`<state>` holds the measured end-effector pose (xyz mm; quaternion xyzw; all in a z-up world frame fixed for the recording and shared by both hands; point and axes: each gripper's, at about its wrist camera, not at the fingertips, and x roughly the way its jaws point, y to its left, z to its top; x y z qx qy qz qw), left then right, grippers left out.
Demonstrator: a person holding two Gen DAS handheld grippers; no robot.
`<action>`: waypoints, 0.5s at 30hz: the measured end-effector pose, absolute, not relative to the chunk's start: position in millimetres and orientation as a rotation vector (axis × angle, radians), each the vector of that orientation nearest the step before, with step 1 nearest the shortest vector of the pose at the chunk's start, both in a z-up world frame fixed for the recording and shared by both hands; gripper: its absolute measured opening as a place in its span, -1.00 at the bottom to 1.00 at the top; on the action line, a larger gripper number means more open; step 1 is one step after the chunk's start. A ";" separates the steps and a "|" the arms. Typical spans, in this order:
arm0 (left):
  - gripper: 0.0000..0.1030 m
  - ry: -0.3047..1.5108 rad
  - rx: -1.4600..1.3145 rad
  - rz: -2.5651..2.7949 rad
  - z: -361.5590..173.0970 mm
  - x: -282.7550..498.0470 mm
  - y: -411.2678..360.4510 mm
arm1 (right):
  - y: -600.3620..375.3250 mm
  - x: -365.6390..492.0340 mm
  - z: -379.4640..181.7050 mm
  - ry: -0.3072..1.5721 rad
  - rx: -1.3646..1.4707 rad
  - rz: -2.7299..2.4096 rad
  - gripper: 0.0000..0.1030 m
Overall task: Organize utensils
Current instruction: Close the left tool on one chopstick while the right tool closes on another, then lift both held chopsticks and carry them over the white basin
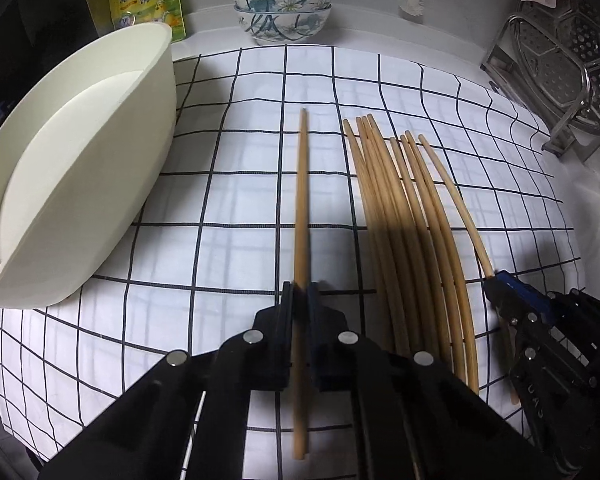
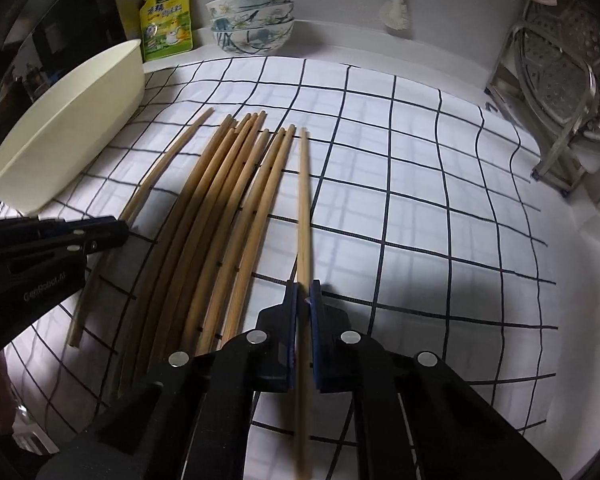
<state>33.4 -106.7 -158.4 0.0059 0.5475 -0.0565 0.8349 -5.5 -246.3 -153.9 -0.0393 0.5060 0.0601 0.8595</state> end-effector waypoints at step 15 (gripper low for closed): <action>-0.85 1.058 -0.057 -0.223 -79.1 36.6 -75.9 | -244.2 -2.3 -74.4 0.963 0.097 0.119 -0.88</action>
